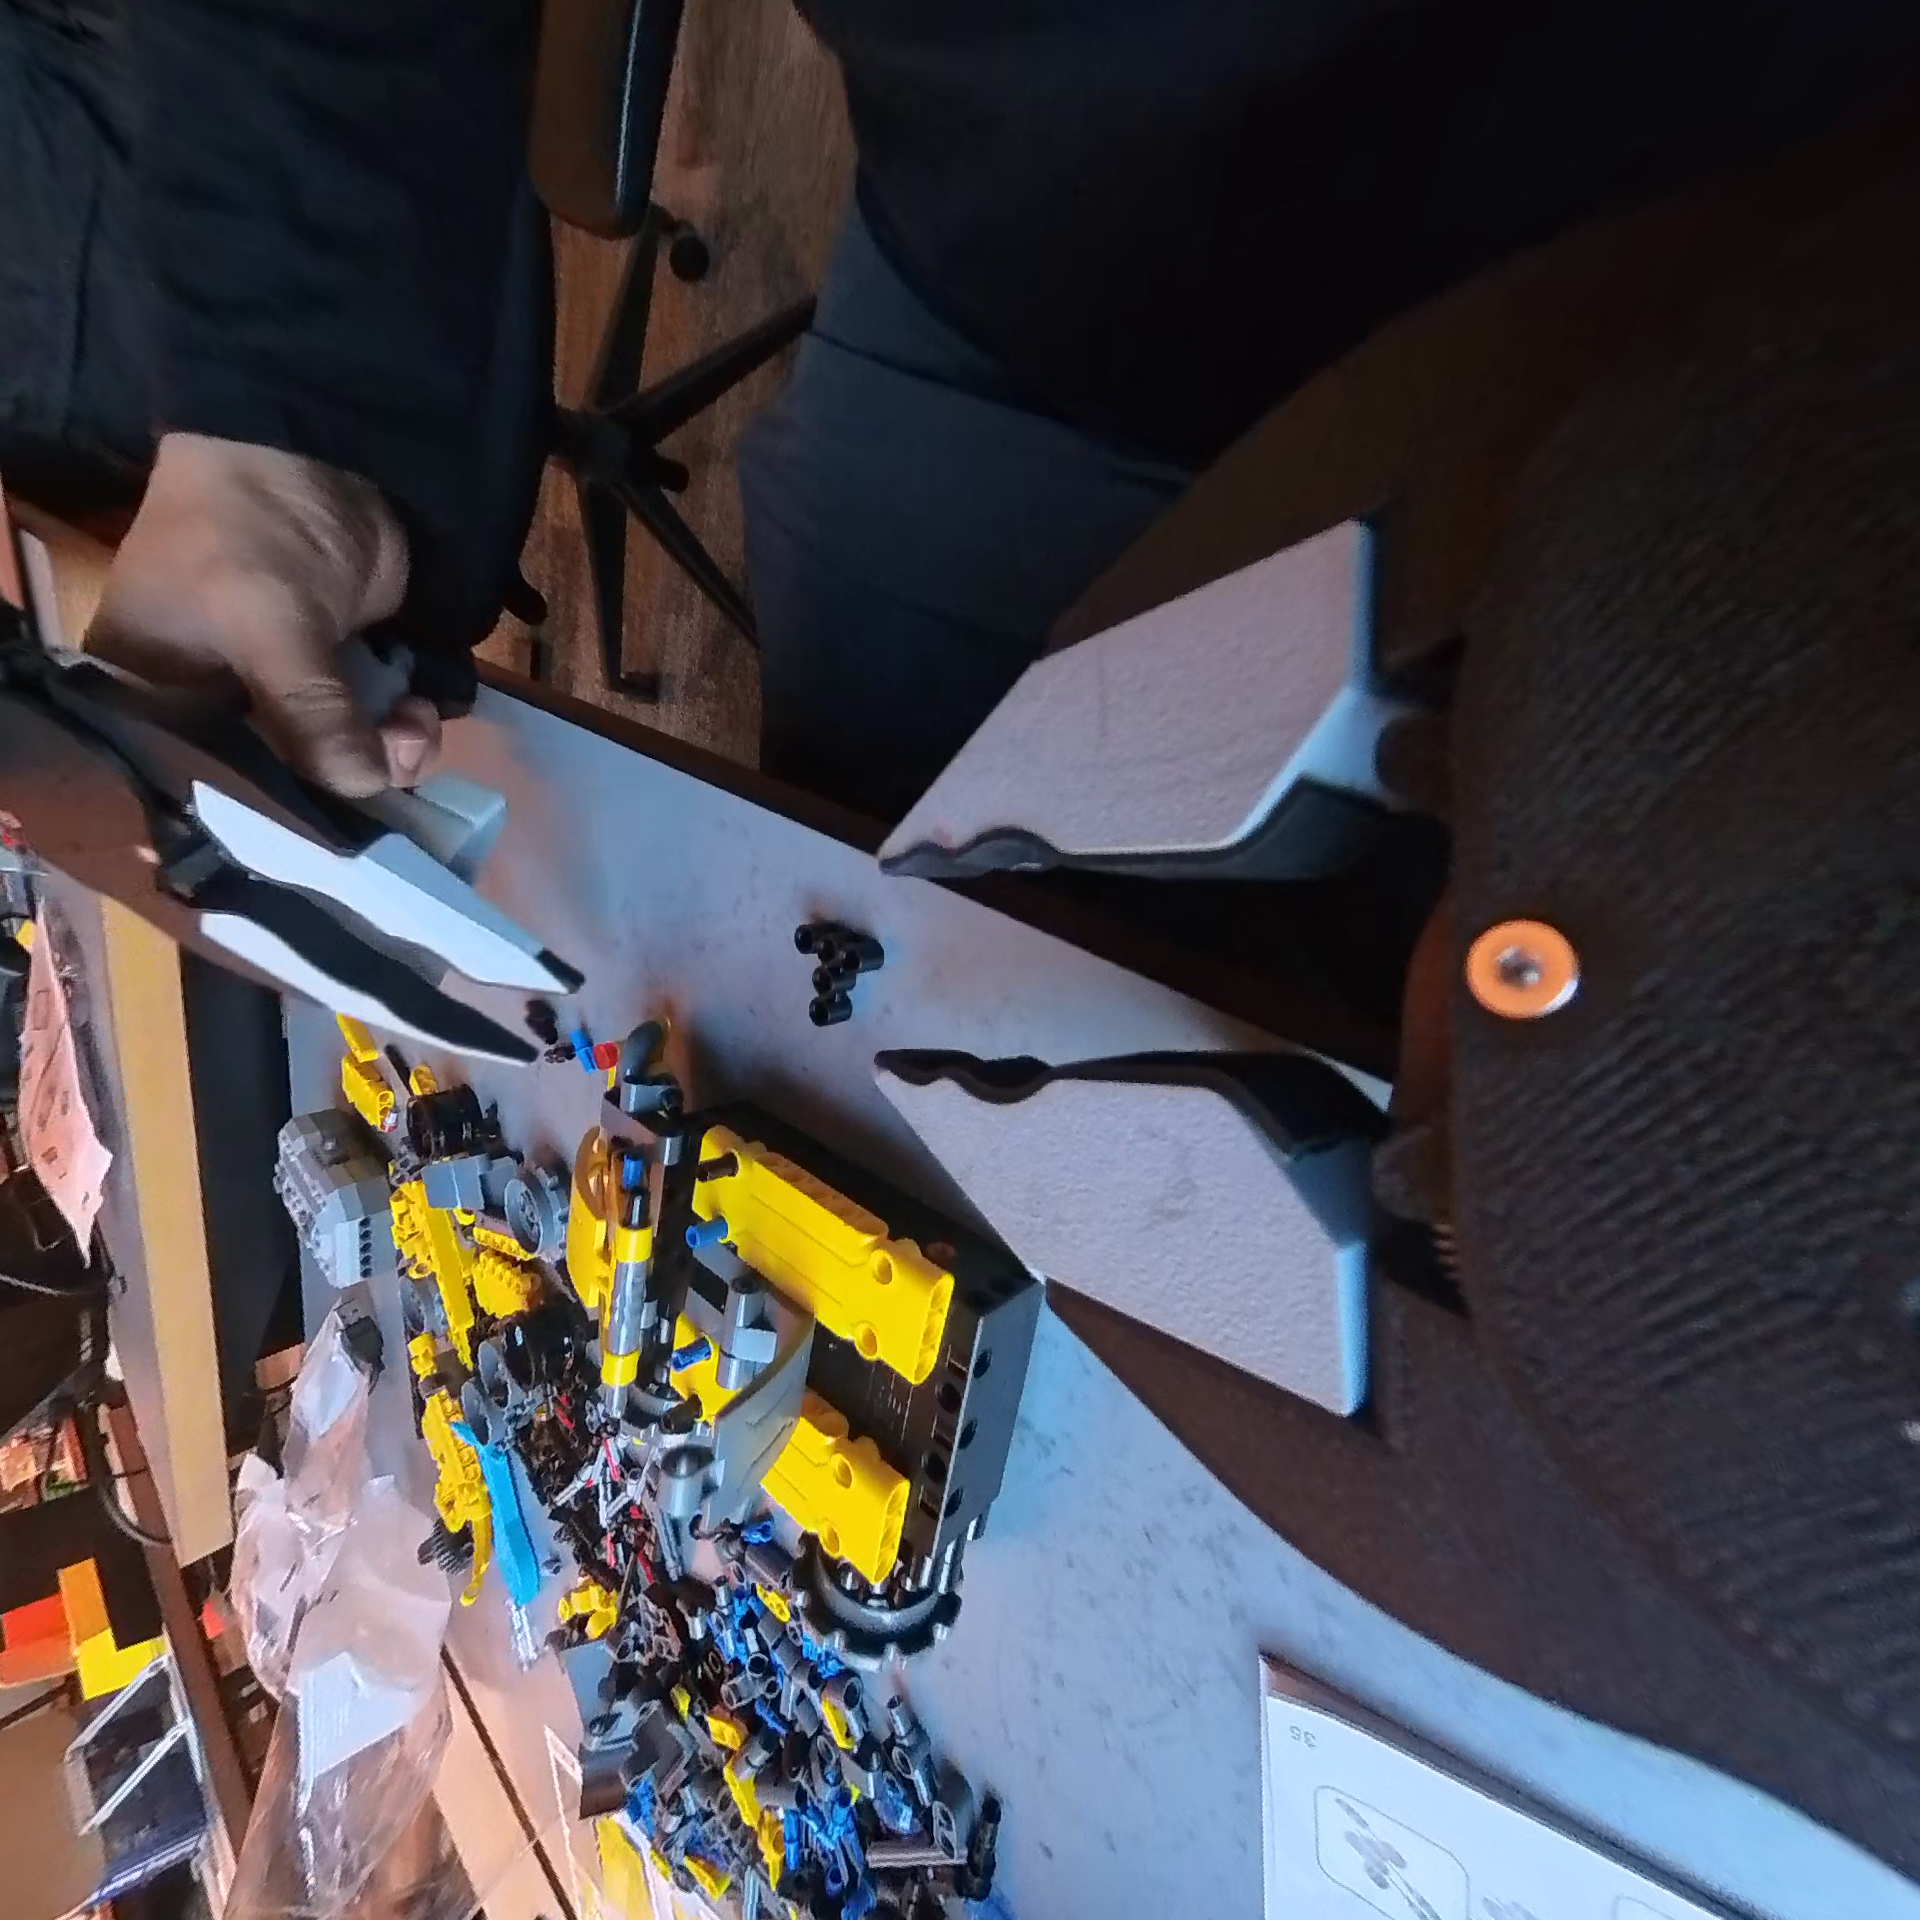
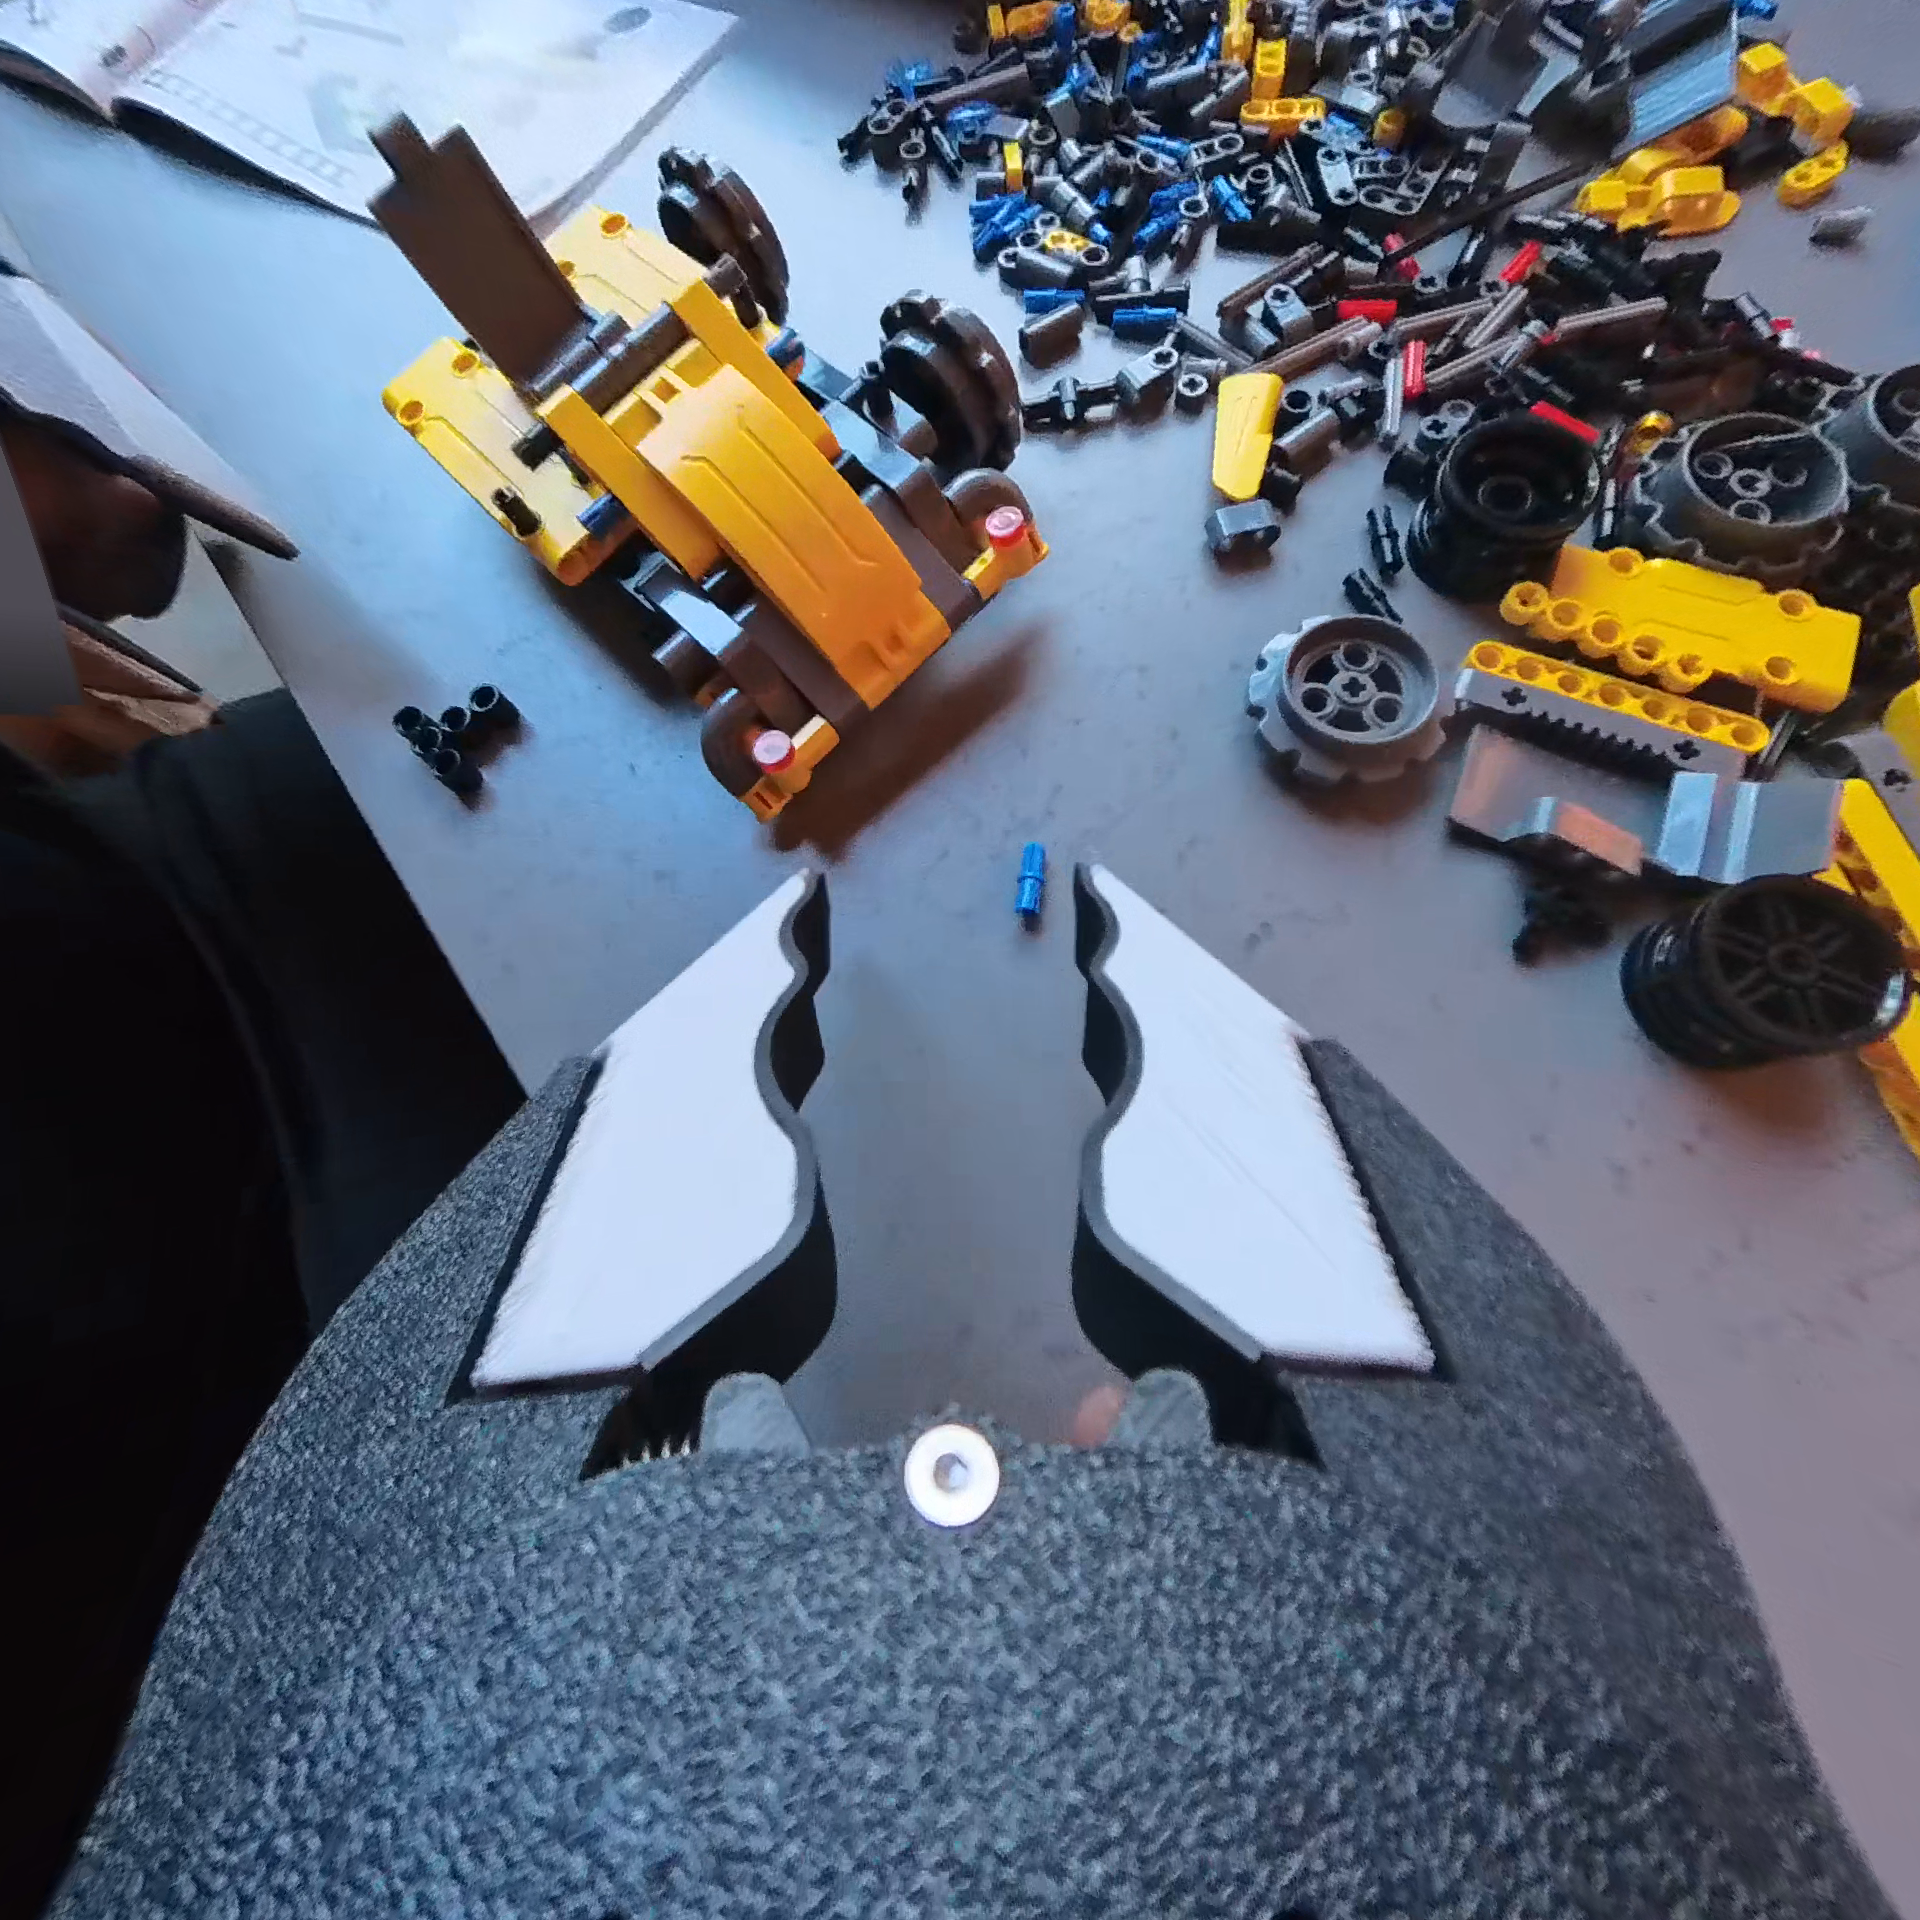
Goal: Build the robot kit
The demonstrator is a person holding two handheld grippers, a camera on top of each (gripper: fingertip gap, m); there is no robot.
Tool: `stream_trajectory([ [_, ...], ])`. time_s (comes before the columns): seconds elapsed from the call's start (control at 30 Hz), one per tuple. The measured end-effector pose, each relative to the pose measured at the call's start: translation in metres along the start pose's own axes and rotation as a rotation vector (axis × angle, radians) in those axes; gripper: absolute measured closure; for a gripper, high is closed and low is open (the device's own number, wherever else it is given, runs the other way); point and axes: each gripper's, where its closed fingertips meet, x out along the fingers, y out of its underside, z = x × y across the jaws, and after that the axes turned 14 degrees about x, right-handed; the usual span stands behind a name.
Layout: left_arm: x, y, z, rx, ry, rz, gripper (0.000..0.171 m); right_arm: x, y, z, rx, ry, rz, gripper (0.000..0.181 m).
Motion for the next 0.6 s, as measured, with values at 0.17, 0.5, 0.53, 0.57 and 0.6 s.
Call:
stream_trajectory([
  [0.17,0.0006,-0.0002,0.0006,-0.021,0.008,-0.006,0.142,-0.0016,-0.0042,-0.0003,0.002,-0.019,-0.029,0.148],
  [0.5,0.0013,-0.0013,0.0001,-0.023,0.011,-0.013,0.142,-0.0041,-0.0071,0.0008,0.005,-0.042,-0.06,0.163],
  [0.53,0.0012,-0.0013,0.0,-0.022,0.012,-0.013,0.142,-0.0045,-0.0075,0.001,0.006,-0.044,-0.064,0.163],
  [0.57,0.0011,-0.0013,-0.0001,-0.022,0.013,-0.014,0.142,-0.005,-0.0081,0.001,0.009,-0.047,-0.068,0.164],
  [0.6,0.0011,-0.0014,-0.0001,-0.021,0.013,-0.015,0.142,-0.0053,-0.0084,0.0009,0.012,-0.049,-0.071,0.164],
])
